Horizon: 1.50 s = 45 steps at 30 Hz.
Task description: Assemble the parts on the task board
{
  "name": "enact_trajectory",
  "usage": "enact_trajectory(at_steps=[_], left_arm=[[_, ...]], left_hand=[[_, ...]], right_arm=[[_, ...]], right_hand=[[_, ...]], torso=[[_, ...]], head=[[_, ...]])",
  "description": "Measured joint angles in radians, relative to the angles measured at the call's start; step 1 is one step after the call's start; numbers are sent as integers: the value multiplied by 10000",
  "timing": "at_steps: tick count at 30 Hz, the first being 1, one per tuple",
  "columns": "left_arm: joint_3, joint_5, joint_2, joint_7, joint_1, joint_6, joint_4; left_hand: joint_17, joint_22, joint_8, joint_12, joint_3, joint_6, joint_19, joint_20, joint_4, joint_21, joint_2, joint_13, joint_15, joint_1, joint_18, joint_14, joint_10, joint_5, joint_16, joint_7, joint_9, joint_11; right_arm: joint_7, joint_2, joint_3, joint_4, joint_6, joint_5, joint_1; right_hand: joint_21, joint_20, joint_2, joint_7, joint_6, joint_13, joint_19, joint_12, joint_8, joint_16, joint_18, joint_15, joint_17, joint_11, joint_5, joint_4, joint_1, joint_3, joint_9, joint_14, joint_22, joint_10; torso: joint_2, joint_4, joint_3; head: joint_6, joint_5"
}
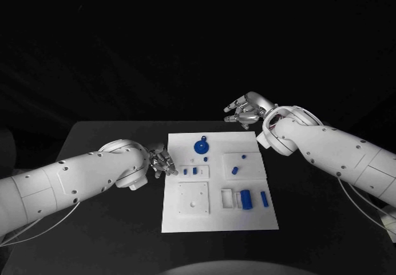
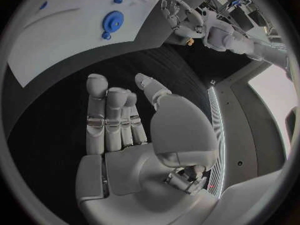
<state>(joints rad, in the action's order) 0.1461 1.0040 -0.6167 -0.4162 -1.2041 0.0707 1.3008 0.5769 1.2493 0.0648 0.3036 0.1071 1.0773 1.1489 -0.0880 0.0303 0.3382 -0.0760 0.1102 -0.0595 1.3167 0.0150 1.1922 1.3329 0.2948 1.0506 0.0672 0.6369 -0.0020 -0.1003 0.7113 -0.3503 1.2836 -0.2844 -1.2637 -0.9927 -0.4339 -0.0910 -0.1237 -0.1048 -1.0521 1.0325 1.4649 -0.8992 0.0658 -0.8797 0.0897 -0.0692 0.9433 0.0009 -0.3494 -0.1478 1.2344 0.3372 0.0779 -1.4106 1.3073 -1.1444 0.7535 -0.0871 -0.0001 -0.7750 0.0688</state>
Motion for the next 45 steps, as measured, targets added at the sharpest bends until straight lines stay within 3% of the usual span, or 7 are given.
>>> enact_trajectory(at_steps=[3,7,12,16,21,35,45], left_arm=[[-144,-198,-225,557,-157,157,263],[-240,-317,-238,1726,-317,813,398],[-264,-73,152,3106,-372,1665,146],[-236,477,641,3956,-388,2131,-295],[-88,1375,1253,4655,-386,2493,-952],[608,3670,2643,5240,-237,2565,-2680],[773,4767,3105,5283,74,2296,-3457]], left_hand=[[-406,-215,0,-1012,520,-34,-21,171,-650,-349,244,-421,183,667,10,-183,-214,-27,-476,226,-1576,213],[-808,-104,0,-2084,945,-145,-122,316,-1258,-501,281,-471,317,898,320,-164,-381,-160,-910,363,-3270,380],[-1249,389,0,-2410,1302,199,-108,509,-1680,-501,303,-502,474,806,631,-8,-967,-660,-1146,378,-4971,680],[-1450,405,0,-2409,1355,102,144,602,-1671,-550,272,-504,522,739,630,342,-1352,-1187,-1156,387,-5368,809],[-1574,365,1,-2409,1338,98,600,594,-1647,-559,114,-503,465,581,780,789,-1400,-1355,-906,391,-5650,790],[-1604,589,1,-2409,1256,43,938,537,-1519,-601,-44,-503,416,555,776,1014,-1487,-1391,-157,336,-5686,772],[-1632,587,1,-2409,1256,-11,1099,518,-1519,-600,-163,-502,401,595,782,1215,-1863,-1324,109,321,-5685,826]], right_arm=[[19,11,0,-62,-12,27,2],[88,-4,-2,-190,-51,122,4],[234,-41,-2,-326,-149,310,6],[398,-91,-2,-394,-232,488,7],[613,-163,1,-435,-307,697,7],[905,-310,0,-439,-467,957,5],[967,-343,-3,-398,-560,1005,-17]], right_hand=[[580,0,0,0,0,-779,0,775,0,253,1,-4,-180,-29,0,-57,0,57,0,85,0,170],[1562,0,-40,-26,-31,-2273,0,2011,0,482,98,-20,-352,-48,0,-165,-40,251,0,127,-252,-35],[2472,1,-31,-25,-176,-4624,1,4151,0,692,102,-39,-666,-38,-30,-212,-153,620,-1,176,-687,-583],[2699,45,-26,-33,-296,-7542,36,6743,0,845,91,17,-970,180,-30,-293,-158,725,0,217,-953,-1314],[2725,127,42,-29,-301,-9128,-19,7944,0,849,133,123,-1125,347,-30,-301,-226,717,-15,264,-1072,-1535],[2725,165,41,-65,-260,-9648,17,8228,0,801,198,192,-1251,407,-109,-271,-224,747,-24,261,-1134,-1551],[2723,165,40,-68,-256,-9647,18,8228,0,743,203,192,-1302,441,-108,-233,-224,785,-23,262,-1156,-1514]], torso=[[-5,-1,1],[-6,5,4],[3,31,4],[21,63,4],[53,116,6],[180,293,73],[273,414,100]], head=[[17,3],[64,0],[131,-12],[177,-29],[230,-58],[375,-226],[423,-292]])
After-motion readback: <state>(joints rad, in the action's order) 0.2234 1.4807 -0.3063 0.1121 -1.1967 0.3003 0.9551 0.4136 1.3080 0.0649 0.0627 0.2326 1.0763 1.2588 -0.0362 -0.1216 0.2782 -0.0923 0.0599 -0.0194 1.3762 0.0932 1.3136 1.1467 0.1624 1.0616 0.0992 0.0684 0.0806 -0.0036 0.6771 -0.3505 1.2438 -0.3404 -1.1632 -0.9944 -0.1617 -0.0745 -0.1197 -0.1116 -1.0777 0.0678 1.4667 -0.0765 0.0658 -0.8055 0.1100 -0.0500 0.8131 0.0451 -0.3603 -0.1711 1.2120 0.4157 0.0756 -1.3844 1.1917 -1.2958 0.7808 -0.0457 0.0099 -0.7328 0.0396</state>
